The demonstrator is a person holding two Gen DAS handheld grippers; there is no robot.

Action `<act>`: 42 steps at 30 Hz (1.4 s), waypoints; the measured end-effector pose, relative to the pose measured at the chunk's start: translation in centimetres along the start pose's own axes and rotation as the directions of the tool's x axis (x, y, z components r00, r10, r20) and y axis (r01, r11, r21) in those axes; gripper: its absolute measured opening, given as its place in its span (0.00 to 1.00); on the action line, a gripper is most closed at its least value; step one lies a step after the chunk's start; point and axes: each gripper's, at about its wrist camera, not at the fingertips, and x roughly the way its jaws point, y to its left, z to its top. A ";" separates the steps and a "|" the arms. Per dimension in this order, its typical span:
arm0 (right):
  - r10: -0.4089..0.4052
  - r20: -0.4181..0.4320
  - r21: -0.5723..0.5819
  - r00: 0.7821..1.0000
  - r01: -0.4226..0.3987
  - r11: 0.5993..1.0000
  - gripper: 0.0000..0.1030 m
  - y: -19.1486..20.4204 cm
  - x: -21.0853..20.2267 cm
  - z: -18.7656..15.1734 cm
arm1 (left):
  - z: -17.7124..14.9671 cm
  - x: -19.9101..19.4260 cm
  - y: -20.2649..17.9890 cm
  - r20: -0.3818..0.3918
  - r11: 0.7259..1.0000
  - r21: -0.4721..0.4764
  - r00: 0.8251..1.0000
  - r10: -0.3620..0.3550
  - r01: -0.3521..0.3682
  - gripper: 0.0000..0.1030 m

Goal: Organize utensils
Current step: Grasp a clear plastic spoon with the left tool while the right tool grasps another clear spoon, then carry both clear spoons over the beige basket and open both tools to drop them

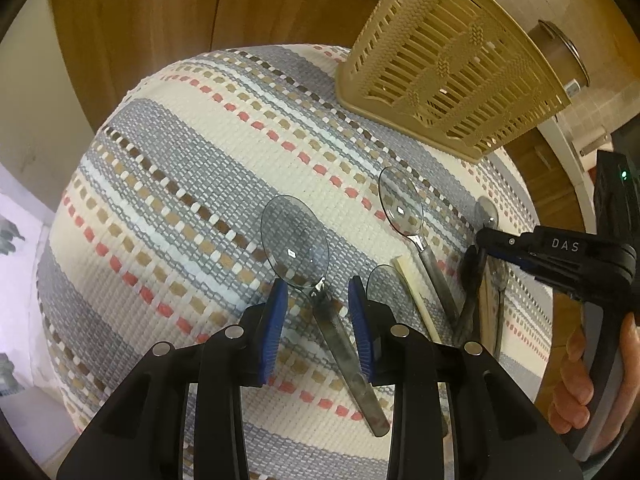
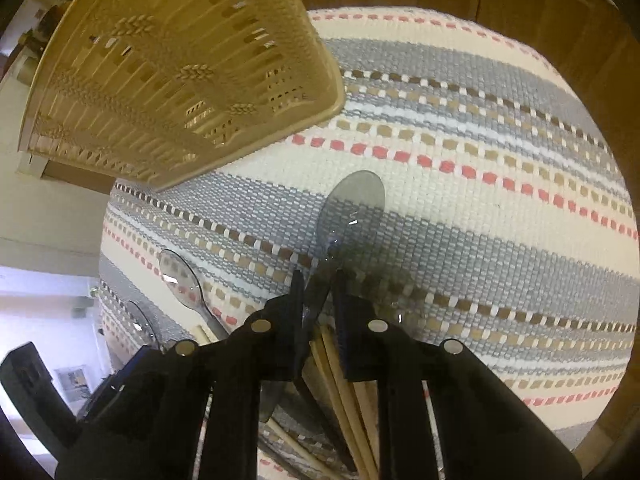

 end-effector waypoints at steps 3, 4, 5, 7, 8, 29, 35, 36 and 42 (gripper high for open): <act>-0.003 -0.007 -0.051 1.000 0.002 0.999 0.11 0.5 0.2 -0.1 | 0.0 0.2 -0.9 -0.001 0.998 0.040 0.999 0.040 -0.040 0.28; -0.003 -0.012 -0.066 1.000 0.002 0.998 0.11 0.7 0.2 -0.1 | 0.1 0.3 -1.2 -0.001 0.997 0.054 0.999 0.053 -0.053 0.28; -0.005 -0.020 -0.098 1.000 0.003 0.995 0.11 1.1 0.3 -0.1 | 0.1 0.4 -1.6 -0.001 0.995 0.074 0.997 0.073 -0.073 0.28; -0.009 -0.032 -0.133 0.999 0.005 0.991 0.11 1.4 0.4 -0.1 | 0.2 0.7 -2.4 0.003 0.988 0.105 0.994 0.110 -0.109 0.28; -0.011 -0.036 -0.146 0.999 0.005 0.989 0.11 1.6 0.6 -0.1 | 0.3 0.8 -2.9 0.004 0.985 0.119 0.992 0.126 -0.126 0.28; 0.087 -0.008 -0.358 0.996 -0.084 0.930 0.02 3.4 -0.1 -1.4 | -1.7 0.4 -4.5 0.121 0.962 0.211 0.981 0.151 -0.174 0.09; 0.212 0.070 -0.381 0.975 -0.170 0.909 0.02 2.5 -3.4 -1.8 | -2.1 -3.3 -4.9 0.265 0.973 0.203 0.963 0.056 -0.113 0.09; 0.232 0.092 -0.394 0.968 -0.178 0.902 0.02 2.7 -4.3 -2.0 | -2.0 -4.1 -5.0 0.296 0.975 0.201 0.954 0.035 -0.098 0.09; 0.353 0.249 -0.487 0.902 -0.199 0.850 0.02 3.2 -10.7 -3.0 | -1.4 -8.9 -7.0 0.498 0.977 0.199 0.867 -0.034 -0.075 0.09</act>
